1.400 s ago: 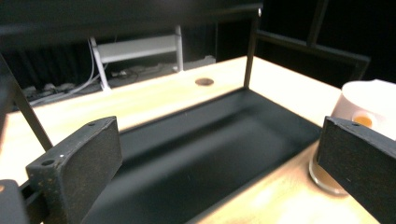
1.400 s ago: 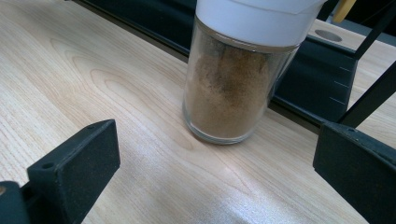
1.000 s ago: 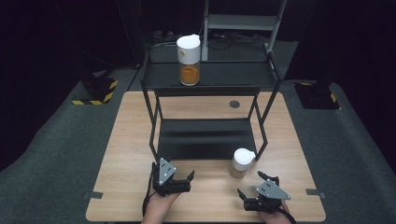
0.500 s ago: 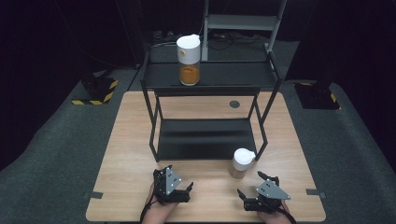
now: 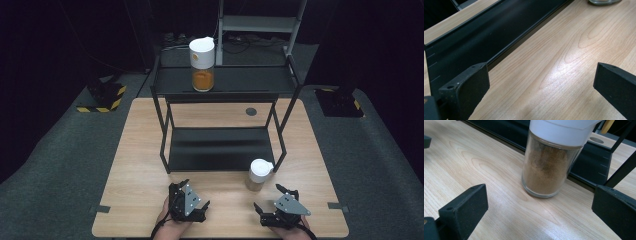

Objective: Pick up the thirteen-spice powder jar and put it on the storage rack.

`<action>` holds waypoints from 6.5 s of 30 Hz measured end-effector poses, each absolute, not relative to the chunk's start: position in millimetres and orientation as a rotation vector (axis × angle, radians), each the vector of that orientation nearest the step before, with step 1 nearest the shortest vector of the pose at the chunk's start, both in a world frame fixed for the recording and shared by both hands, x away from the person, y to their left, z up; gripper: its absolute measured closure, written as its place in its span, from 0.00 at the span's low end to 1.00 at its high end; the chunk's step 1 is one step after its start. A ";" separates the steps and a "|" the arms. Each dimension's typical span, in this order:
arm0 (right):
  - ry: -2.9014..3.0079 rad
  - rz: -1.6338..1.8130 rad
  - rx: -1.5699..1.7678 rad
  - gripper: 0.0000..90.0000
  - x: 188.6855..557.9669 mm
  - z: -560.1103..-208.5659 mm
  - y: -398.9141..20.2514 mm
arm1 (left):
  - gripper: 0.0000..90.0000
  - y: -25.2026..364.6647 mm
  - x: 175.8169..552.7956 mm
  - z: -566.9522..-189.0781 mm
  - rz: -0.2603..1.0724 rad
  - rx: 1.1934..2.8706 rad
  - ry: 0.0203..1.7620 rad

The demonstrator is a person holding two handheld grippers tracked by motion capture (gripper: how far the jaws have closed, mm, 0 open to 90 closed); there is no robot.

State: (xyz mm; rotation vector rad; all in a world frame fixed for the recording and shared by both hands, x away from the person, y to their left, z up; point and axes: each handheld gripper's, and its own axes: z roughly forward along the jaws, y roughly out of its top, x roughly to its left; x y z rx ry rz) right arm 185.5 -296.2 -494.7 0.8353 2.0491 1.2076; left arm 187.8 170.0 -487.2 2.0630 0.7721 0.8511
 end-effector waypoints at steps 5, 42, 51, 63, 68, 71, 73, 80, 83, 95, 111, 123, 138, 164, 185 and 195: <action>2.048 1.209 0.830 0.00 185.3 -490.7 -295.8 | 0.01 169.1 189.7 -486.0 0.842 2.082 0.757; 1.939 1.342 0.976 0.01 206.8 -490.8 -281.1 | 0.01 183.8 197.8 -484.3 0.754 2.046 0.773; 1.893 1.375 0.986 0.12 211.1 -494.5 -275.1 | 0.01 185.1 197.4 -484.8 0.752 2.042 0.765; 1.825 1.418 1.025 0.25 216.3 -505.5 -268.3 | 0.01 184.8 196.0 -486.0 0.757 2.038 0.757; 1.804 1.433 1.026 0.30 217.6 -509.5 -266.3 | 0.01 185.1 195.9 -486.2 0.756 2.036 0.757; 1.785 1.443 1.033 0.32 217.5 -512.0 -265.6 | 0.01 185.4 196.1 -486.1 0.755 2.036 0.756; 1.779 1.442 1.027 0.33 217.4 -513.3 -264.7 | 0.01 184.9 195.6 -486.3 0.758 2.035 0.758; 1.759 1.460 1.015 0.33 216.8 -519.0 -265.9 | 0.01 182.7 194.1 -486.6 0.777 2.046 0.742; 1.755 1.467 1.026 0.33 217.9 -518.9 -266.4 | 0.01 183.0 193.8 -486.6 0.779 2.048 0.736; 1.744 1.475 1.003 0.33 215.3 -514.3 -268.7 | 0.01 184.9 193.5 -487.3 0.775 2.041 0.726; 1.698 1.504 0.921 0.33 202.0 -500.2 -282.3 | 0.01 187.8 194.2 -487.9 0.760 2.033 0.720; 1.642 1.538 0.901 0.33 191.8 -485.0 -295.4 | 0.01 189.1 194.6 -487.9 0.754 2.030 0.718; 1.597 1.583 0.825 0.33 177.3 -465.3 -302.1 | 0.01 190.2 194.6 -488.2 0.753 2.026 0.715; 1.610 1.641 0.772 0.33 189.5 -426.8 -293.3 | 0.01 194.4 196.3 -488.5 0.732 2.017 0.709; 1.601 1.630 0.740 0.33 209.6 -379.5 -291.7 | 0.01 196.2 196.7 -488.7 0.724 2.013 0.704; 1.588 1.625 0.724 0.33 220.5 -364.3 -287.4 | 0.01 197.2 196.6 -489.4 0.719 2.004 0.707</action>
